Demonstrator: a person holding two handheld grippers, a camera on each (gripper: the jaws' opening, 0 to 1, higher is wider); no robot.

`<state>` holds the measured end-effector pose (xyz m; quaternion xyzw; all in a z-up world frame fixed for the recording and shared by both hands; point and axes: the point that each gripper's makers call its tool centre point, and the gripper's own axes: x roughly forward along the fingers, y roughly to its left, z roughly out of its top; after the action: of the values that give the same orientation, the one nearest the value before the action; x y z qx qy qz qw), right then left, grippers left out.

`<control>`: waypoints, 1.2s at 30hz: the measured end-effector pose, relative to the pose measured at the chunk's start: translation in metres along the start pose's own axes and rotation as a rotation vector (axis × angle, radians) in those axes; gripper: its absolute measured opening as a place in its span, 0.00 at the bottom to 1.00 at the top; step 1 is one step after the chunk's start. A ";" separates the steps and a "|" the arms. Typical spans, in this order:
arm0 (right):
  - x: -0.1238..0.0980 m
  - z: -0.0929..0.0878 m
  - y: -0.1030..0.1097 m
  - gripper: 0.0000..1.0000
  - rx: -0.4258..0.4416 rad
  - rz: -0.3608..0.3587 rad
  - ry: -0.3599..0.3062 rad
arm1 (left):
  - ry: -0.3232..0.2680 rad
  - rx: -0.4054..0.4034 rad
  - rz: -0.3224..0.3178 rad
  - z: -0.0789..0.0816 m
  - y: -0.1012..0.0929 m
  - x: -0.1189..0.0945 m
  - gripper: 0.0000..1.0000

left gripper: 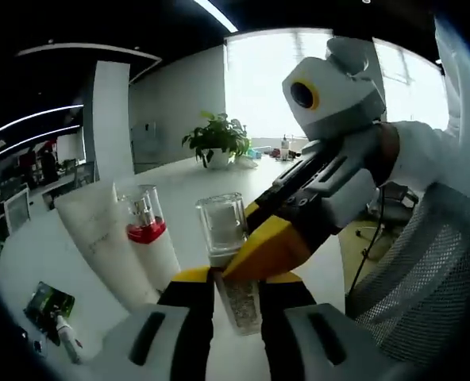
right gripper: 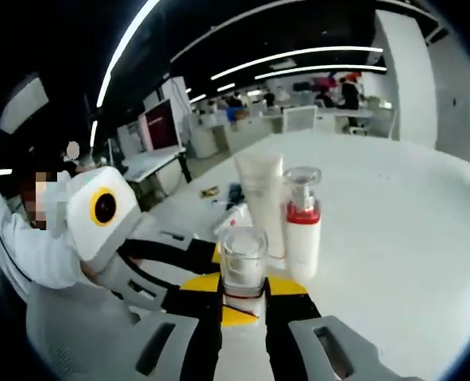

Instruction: Arrange the skincare products in the storage area until every visible bottle or jar stands upright without overlapping.

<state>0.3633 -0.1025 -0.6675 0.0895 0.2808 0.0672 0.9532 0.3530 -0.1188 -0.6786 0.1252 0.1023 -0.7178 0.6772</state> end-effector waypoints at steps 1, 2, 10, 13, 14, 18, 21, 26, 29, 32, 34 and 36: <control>0.001 0.000 -0.001 0.11 0.017 -0.008 0.000 | 0.001 -0.010 0.004 -0.001 0.002 0.000 0.16; 0.002 0.000 -0.002 0.11 0.025 -0.014 0.000 | 0.003 -0.009 0.009 -0.002 0.003 0.001 0.16; 0.016 -0.001 -0.008 0.10 -0.021 -0.071 -0.002 | 0.020 -0.012 0.067 -0.012 0.014 0.007 0.17; 0.019 -0.004 -0.010 0.10 -0.026 -0.083 -0.013 | 0.031 -0.017 0.081 -0.016 0.017 0.007 0.17; 0.019 -0.004 -0.011 0.10 -0.029 -0.085 -0.015 | 0.034 -0.021 0.083 -0.017 0.017 0.007 0.17; 0.020 -0.001 -0.019 0.10 -0.051 -0.113 -0.036 | 0.072 -0.025 0.091 -0.029 0.019 0.010 0.16; 0.022 0.003 -0.028 0.10 -0.038 -0.130 -0.059 | 0.110 -0.046 0.097 -0.042 0.023 0.016 0.16; 0.029 0.000 -0.036 0.11 -0.033 -0.144 -0.061 | 0.134 -0.057 0.115 -0.050 0.029 0.023 0.15; 0.030 0.000 -0.036 0.11 -0.055 -0.151 -0.063 | 0.136 -0.052 0.119 -0.052 0.030 0.026 0.16; 0.033 -0.003 -0.033 0.11 -0.069 -0.140 -0.045 | 0.148 -0.050 0.122 -0.056 0.033 0.029 0.16; 0.035 -0.007 -0.032 0.11 -0.101 -0.144 -0.021 | 0.157 -0.053 0.117 -0.059 0.036 0.030 0.16; 0.036 -0.008 -0.032 0.11 -0.132 -0.149 -0.010 | 0.157 -0.038 0.091 -0.059 0.034 0.032 0.16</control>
<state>0.3915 -0.1261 -0.6995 0.0056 0.2770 0.0139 0.9608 0.3878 -0.1327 -0.7442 0.1726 0.1629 -0.6723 0.7012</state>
